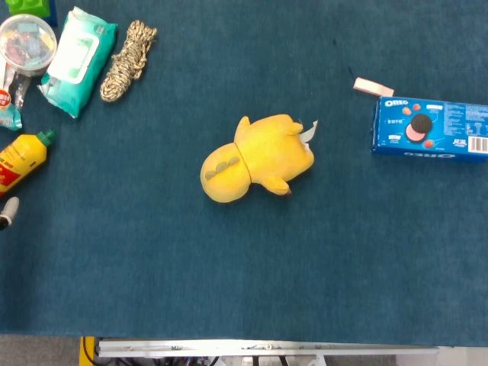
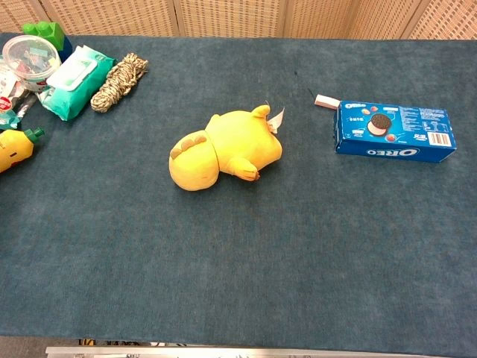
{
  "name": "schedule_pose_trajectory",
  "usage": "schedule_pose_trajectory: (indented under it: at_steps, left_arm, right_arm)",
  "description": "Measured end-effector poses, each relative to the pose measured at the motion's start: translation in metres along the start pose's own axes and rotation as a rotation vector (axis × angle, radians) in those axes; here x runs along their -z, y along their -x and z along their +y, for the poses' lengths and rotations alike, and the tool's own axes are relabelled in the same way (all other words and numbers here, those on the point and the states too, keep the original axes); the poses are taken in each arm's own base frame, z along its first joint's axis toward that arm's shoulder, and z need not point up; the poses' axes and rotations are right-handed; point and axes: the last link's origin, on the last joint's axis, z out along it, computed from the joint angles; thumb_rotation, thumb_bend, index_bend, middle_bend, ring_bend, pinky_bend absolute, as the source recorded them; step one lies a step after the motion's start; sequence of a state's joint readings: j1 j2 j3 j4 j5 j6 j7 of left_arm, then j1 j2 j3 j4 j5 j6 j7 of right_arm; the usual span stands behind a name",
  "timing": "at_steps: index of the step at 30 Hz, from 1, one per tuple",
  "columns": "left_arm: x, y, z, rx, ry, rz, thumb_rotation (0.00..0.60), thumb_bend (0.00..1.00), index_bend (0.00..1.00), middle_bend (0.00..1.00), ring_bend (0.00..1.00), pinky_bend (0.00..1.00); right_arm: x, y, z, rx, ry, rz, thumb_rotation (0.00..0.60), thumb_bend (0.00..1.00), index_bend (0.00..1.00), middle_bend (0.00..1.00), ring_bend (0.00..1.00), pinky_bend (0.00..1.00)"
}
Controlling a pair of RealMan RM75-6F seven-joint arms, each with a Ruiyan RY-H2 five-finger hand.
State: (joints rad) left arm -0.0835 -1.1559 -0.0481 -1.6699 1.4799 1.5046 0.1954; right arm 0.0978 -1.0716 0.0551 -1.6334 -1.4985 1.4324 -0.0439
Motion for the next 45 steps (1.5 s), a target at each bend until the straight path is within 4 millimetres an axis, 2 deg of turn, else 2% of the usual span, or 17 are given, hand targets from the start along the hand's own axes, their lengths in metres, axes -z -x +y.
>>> schedule_pose_trajectory:
  at_steps: [10, 16, 20, 24, 28, 30, 32, 37, 39, 41, 45]
  left_arm:
    - [0.002, -0.001, 0.0, 0.005, 0.004, -0.002, 0.6, 0.23, 0.04, 0.09, 0.08, 0.08]
    - [0.002, -0.001, 0.0, 0.008, 0.005, -0.003, 0.6, 0.23, 0.04, 0.09, 0.08, 0.08]
    - [0.004, -0.001, 0.0, 0.01, 0.002, -0.01, 0.6, 0.23, 0.04, 0.09, 0.08, 0.08]
    - [0.007, -0.001, -0.002, 0.016, -0.009, -0.025, 0.6, 0.23, 0.04, 0.09, 0.08, 0.08]
    - [0.012, -0.003, -0.007, 0.023, -0.026, -0.028, 0.6, 0.23, 0.04, 0.09, 0.08, 0.08]
    - [0.015, -0.004, -0.01, 0.022, -0.037, -0.028, 0.6, 0.23, 0.04, 0.09, 0.09, 0.08]
    - [0.017, -0.005, -0.012, 0.02, -0.047, -0.031, 0.6, 0.23, 0.04, 0.09, 0.09, 0.08]
    - [0.021, -0.005, -0.015, 0.027, -0.058, -0.037, 0.6, 0.23, 0.04, 0.09, 0.09, 0.08]
    - [0.022, -0.006, -0.017, 0.03, -0.062, -0.039, 0.6, 0.22, 0.04, 0.09, 0.09, 0.08]
    - [0.023, -0.006, -0.018, 0.037, -0.065, -0.041, 0.6, 0.22, 0.04, 0.09, 0.09, 0.08]
    - [0.024, -0.006, -0.02, 0.043, -0.072, -0.046, 0.6, 0.22, 0.04, 0.09, 0.09, 0.08]
  right_arm:
    - [-0.005, 0.001, -0.011, -0.021, -0.052, -0.011, 0.6, 0.22, 0.2, 0.19, 0.05, 0.07]
    - [-0.02, 0.0, -0.031, -0.069, -0.149, -0.032, 0.6, 0.2, 0.2, 0.19, 0.05, 0.07]
    - [-0.039, 0.002, -0.054, -0.114, -0.232, -0.064, 0.6, 0.13, 0.2, 0.19, 0.05, 0.07]
    - [-0.059, 0.009, -0.081, -0.161, -0.306, -0.108, 0.6, 0.01, 0.15, 0.17, 0.02, 0.04]
    - [-0.077, 0.019, -0.111, -0.216, -0.367, -0.159, 0.6, 0.0, 0.11, 0.14, 0.0, 0.0]
    - [-0.084, 0.025, -0.127, -0.242, -0.395, -0.19, 0.595, 0.0, 0.06, 0.1, 0.0, 0.0]
    - [-0.091, 0.032, -0.141, -0.258, -0.418, -0.228, 0.563, 0.0, 0.01, 0.05, 0.0, 0.0]
    - [-0.106, 0.046, -0.176, -0.31, -0.478, -0.299, 0.435, 0.0, 0.0, 0.0, 0.0, 0.0]
    - [-0.112, 0.051, -0.186, -0.333, -0.495, -0.301, 0.348, 0.0, 0.0, 0.0, 0.0, 0.0]
    - [-0.117, 0.057, -0.195, -0.35, -0.506, -0.299, 0.289, 0.0, 0.0, 0.0, 0.0, 0.0]
    - [-0.126, 0.066, -0.212, -0.361, -0.532, -0.3, 0.241, 0.0, 0.0, 0.0, 0.0, 0.0]
